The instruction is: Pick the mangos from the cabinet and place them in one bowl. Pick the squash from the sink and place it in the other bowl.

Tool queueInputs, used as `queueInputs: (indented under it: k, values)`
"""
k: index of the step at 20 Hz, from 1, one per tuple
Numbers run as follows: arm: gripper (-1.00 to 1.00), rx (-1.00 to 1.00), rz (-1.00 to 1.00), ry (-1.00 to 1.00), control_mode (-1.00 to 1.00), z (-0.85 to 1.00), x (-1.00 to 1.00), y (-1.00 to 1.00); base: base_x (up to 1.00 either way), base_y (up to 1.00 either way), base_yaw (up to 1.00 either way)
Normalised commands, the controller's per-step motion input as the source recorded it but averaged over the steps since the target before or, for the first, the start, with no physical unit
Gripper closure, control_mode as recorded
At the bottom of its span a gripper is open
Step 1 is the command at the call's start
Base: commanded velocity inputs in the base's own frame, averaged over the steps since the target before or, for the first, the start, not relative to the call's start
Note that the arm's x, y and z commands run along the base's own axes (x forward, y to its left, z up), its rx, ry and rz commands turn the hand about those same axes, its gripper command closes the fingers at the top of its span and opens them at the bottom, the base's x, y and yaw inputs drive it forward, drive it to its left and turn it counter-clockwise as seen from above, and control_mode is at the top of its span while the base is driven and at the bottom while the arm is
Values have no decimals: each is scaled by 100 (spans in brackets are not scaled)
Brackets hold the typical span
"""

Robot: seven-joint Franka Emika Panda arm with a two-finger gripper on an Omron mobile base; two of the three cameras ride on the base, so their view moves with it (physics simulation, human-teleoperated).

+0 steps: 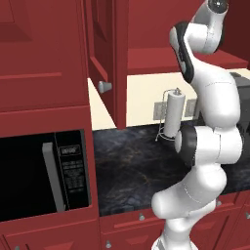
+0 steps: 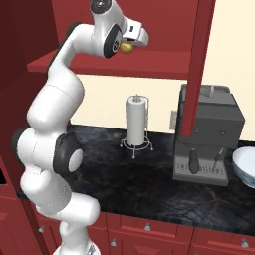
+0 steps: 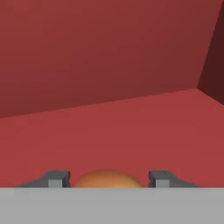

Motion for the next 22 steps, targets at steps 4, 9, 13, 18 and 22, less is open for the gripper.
queueInputs:
  k: [4,9,13,18,22]
  values:
    - [100,0,3,-17,-100,-62,-100,35,0,0,0]
    - [100,0,3,-14,-100,-60,-100,25,0,0,0]
    - [100,0,3,-7,-100,-10,-100,12,0,0,0]
    - [100,-2,8,-2,-100,-28,-100,2,0,0,0]
    - [100,-10,12,0,-100,-50,-100,0,0,0,0]
